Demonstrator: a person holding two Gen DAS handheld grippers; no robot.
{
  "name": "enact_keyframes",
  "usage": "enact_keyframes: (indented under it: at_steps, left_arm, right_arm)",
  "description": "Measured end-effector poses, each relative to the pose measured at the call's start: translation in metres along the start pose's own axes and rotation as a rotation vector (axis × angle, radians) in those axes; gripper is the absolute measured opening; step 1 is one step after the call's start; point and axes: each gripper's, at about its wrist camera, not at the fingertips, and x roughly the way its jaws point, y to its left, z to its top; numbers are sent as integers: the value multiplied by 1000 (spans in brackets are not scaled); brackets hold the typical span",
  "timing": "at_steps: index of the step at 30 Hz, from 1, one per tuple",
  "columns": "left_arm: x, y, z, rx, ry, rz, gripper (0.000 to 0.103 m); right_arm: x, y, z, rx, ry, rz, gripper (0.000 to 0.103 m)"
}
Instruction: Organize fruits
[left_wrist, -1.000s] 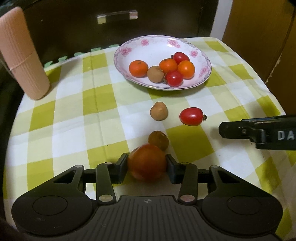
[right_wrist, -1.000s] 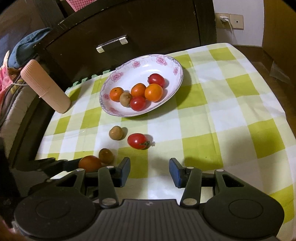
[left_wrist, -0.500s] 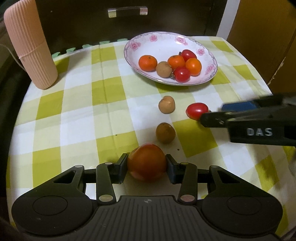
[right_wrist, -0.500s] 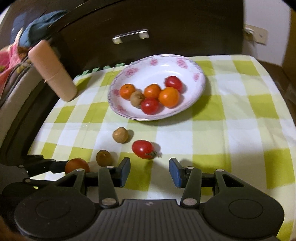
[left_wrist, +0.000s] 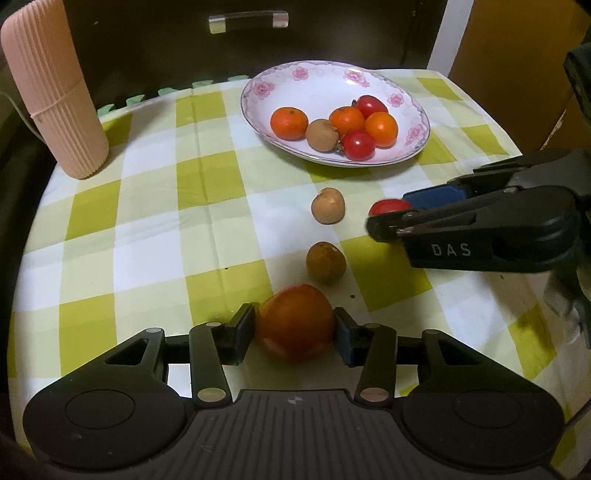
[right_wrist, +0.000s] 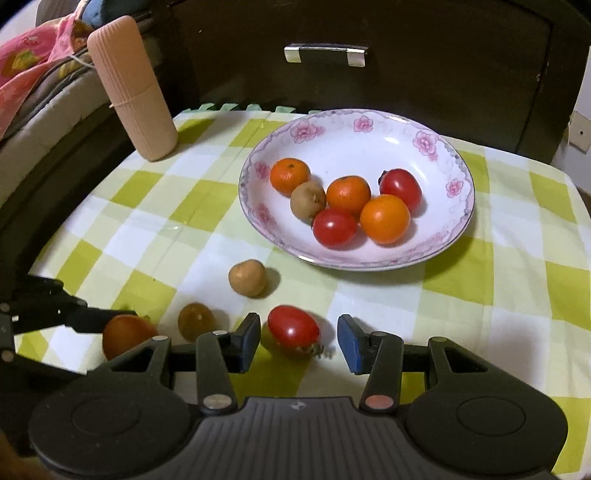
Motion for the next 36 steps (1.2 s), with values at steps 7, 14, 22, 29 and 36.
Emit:
enact_keyframes:
  at_steps: [7,14,22,29,36]
  left_arm:
    - [0,1,2,-13,-7,4,52]
    - [-4,3,0,-18,-5,7,50]
    - [-14,2,-3,-5,-2,16,50]
    - [-14,1,-10,-4,19,15,51]
    - [-11,6,-10,-27,33,17,51]
  right_arm:
    - [-7,4,-6,19,24,-43,25]
    - [-18,2,-14,56,22,-35,24]
    - [-38,12,-29,82,23,-30,21]
    - [-40,18,-44,84,53,-31,21]
    - [-42,16,-34,115,17,30,36]
